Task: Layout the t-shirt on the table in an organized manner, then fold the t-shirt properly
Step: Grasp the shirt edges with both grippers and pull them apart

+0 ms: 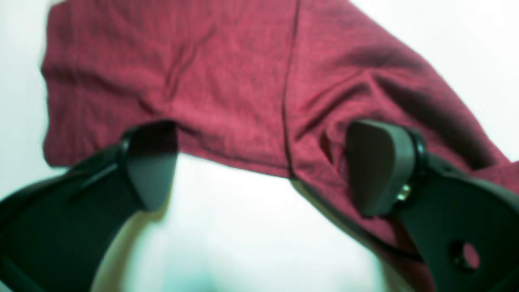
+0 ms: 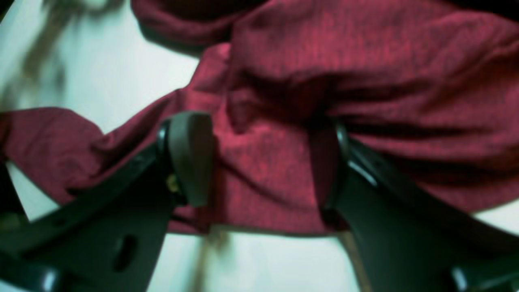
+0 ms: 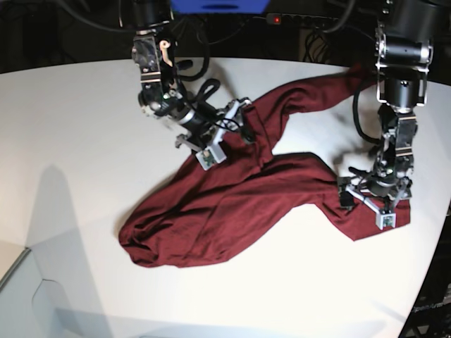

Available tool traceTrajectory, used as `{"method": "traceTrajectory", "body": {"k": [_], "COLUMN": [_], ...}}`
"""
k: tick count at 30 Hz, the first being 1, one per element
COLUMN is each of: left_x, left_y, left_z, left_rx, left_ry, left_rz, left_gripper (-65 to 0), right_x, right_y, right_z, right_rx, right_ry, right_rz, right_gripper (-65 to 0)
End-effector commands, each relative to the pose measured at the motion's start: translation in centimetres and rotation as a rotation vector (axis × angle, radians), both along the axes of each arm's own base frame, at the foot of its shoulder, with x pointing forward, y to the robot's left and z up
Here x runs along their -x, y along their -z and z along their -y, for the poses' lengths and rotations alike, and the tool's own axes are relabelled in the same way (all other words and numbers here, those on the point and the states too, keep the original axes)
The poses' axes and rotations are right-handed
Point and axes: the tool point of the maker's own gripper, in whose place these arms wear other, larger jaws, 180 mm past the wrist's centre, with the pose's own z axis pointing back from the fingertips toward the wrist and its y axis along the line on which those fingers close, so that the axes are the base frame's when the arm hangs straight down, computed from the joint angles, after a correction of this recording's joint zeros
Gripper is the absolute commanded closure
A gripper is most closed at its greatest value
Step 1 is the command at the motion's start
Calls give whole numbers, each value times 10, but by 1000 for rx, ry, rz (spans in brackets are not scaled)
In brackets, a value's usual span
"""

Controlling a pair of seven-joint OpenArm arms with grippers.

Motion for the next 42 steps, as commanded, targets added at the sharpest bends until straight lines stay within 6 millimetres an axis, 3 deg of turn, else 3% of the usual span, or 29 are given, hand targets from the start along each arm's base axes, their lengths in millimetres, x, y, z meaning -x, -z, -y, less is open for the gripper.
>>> {"method": "traceTrajectory", "body": {"k": [1,9,15,18,20,25,28,30,32,35,39,42], "left_x": [-5,-29,-53,-67,-75,-89,-81,-72,-63,-55,-50,-45], "left_y": [-7,-24,-51,-76,-91,-120,-117,-106,-99,-88,-71,-48], "left_z": [-14,-31,-39,-45,-51,-45,-32,-7,7,16,31,30], "left_rx": [-56,-115,-150,-194,-201,-203,-199,-146,-120,-103,-69,-56], "left_ry": [-8,-21,-24,-16,-25,-14,12,42,63,72,79,64], "left_rz": [-7,56,118,177,205,268,240,226,230,214,180,124], "left_gripper": [-650,-650,-650,-650,-650,-650,-650,-650,-650,-650,-650,-650], "right_x": [1,26,19,14,9,0,-4,-9,-11,-19,-30,-34], "right_y": [-3,-2,5,-6,-22,-58,-71,-78,-75,-67,-41,-20], "right_z": [10,71,137,153,149,100,70,50,34,26,17,11], "right_rx": [13,106,149,159,159,91,42,15,7,20,18,18], "right_ry": [-2,82,261,306,298,220,177,140,104,71,46,27], "right_rz": [19,28,6,38,83,177,205,219,199,170,97,35], "right_gripper": [-373,-373,-373,-373,-373,-368,-315,-233,-138,-4,0,0]}}
